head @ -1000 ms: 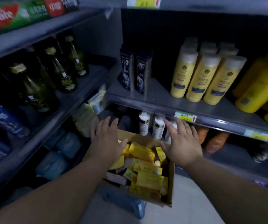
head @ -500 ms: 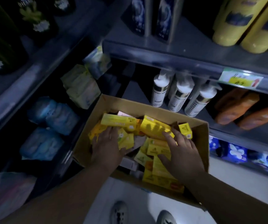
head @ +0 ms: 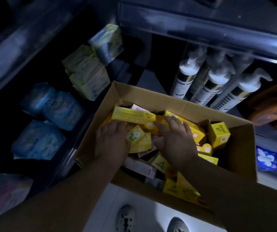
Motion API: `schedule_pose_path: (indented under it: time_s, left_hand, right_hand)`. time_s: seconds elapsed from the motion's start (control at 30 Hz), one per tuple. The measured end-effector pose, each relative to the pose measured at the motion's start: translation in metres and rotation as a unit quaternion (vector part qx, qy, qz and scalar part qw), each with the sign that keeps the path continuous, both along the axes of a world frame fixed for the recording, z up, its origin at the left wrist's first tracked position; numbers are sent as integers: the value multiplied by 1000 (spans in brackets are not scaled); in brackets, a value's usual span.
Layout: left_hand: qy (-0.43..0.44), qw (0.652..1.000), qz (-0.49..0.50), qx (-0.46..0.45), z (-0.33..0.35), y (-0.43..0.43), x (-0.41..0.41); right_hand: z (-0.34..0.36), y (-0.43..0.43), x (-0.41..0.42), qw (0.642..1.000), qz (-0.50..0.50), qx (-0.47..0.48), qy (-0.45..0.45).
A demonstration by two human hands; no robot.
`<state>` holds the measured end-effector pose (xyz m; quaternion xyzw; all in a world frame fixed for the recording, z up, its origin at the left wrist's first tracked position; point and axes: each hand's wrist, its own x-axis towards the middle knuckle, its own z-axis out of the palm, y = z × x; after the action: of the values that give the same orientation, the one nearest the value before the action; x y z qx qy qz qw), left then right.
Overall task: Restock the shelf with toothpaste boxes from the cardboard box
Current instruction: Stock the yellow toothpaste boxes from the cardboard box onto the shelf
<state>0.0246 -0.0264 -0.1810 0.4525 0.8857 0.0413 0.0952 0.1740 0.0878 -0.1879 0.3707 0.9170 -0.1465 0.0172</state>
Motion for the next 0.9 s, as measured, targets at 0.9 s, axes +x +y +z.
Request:
schedule_pose_path:
  time_s: [0.9]
  left_hand:
    - [-63, 997, -20, 40, 57, 18, -10]
  right_hand:
    - [44, 19, 9, 967, -51, -168, 182]
